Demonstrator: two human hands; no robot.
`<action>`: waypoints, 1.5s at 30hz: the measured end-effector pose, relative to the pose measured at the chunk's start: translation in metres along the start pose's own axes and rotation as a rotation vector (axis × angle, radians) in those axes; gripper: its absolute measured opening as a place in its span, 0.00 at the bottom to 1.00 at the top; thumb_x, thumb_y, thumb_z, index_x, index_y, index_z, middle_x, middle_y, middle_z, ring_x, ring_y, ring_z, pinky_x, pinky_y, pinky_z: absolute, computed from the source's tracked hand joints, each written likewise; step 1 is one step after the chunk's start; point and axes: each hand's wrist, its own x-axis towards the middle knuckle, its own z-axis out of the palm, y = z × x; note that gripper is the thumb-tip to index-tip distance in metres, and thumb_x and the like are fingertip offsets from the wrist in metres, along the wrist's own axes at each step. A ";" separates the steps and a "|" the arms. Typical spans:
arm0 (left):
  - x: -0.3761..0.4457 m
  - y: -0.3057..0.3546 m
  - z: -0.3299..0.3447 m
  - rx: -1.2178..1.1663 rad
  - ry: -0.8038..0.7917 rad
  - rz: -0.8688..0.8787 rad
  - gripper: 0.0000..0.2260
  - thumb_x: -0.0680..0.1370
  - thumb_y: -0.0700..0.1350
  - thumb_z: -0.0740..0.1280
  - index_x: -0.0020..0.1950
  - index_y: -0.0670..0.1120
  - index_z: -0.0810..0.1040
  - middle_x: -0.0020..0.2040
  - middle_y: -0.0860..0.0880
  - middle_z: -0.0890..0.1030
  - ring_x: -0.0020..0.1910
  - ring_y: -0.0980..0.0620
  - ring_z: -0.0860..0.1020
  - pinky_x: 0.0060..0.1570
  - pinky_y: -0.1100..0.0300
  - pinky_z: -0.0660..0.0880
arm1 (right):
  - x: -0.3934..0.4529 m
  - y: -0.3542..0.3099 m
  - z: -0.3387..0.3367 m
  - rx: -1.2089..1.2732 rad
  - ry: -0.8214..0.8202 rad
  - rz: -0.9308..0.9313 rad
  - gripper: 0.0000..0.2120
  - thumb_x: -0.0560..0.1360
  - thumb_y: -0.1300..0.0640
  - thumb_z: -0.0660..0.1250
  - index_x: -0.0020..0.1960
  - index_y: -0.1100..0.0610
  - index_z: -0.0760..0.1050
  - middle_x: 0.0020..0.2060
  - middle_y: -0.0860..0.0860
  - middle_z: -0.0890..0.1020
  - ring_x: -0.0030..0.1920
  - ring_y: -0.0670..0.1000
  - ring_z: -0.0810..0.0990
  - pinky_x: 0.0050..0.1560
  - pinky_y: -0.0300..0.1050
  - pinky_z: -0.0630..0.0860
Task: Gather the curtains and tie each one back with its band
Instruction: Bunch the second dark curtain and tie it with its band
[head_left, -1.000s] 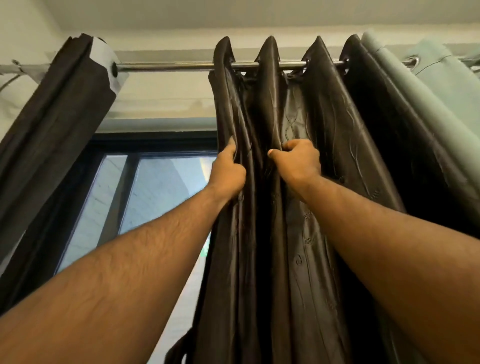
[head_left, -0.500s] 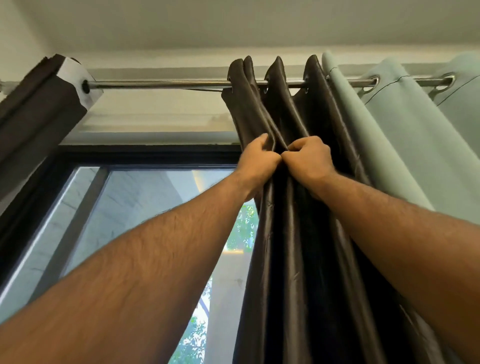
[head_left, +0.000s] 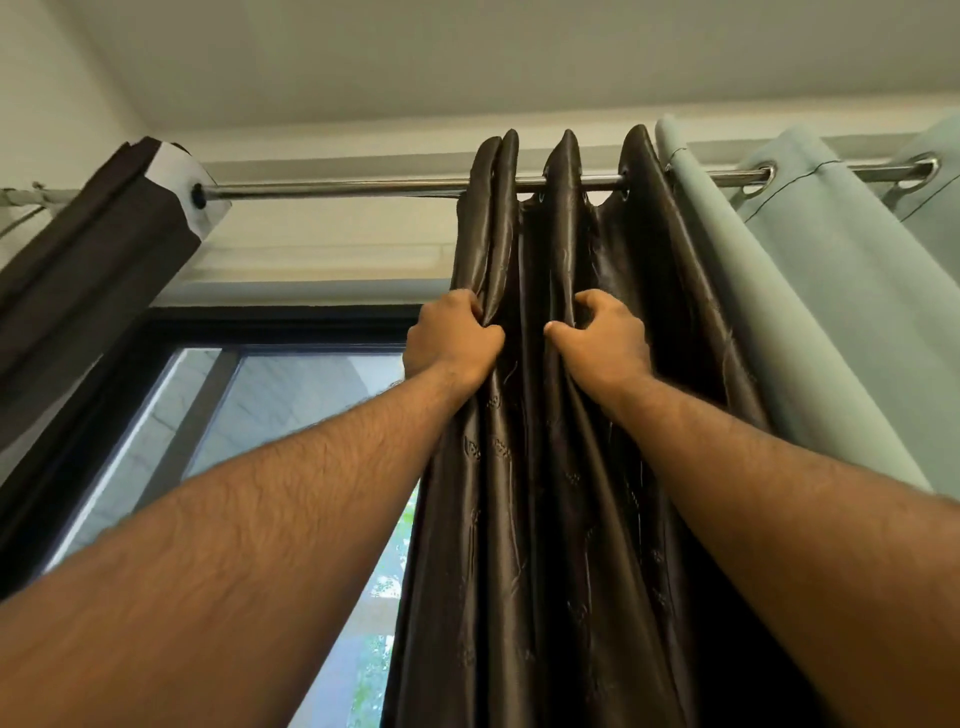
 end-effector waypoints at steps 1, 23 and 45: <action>0.002 -0.004 -0.003 -0.012 0.016 -0.022 0.05 0.74 0.48 0.69 0.49 0.49 0.79 0.42 0.52 0.78 0.36 0.56 0.75 0.29 0.65 0.62 | -0.001 -0.004 0.005 -0.005 -0.004 0.001 0.22 0.74 0.50 0.67 0.67 0.48 0.71 0.54 0.47 0.81 0.51 0.48 0.80 0.46 0.42 0.75; 0.050 -0.106 -0.065 -0.503 -0.039 -0.102 0.10 0.73 0.41 0.70 0.53 0.49 0.78 0.49 0.50 0.81 0.47 0.50 0.81 0.50 0.53 0.80 | -0.011 -0.105 0.140 0.112 -0.081 -0.164 0.08 0.74 0.59 0.65 0.44 0.55 0.83 0.37 0.48 0.82 0.43 0.47 0.79 0.43 0.40 0.72; 0.041 -0.009 -0.003 -0.398 -0.072 -0.294 0.23 0.73 0.42 0.71 0.67 0.44 0.70 0.57 0.44 0.79 0.47 0.48 0.77 0.51 0.54 0.77 | 0.085 0.007 -0.044 -0.151 0.236 0.126 0.08 0.66 0.58 0.75 0.35 0.55 0.76 0.44 0.54 0.85 0.46 0.55 0.81 0.51 0.46 0.79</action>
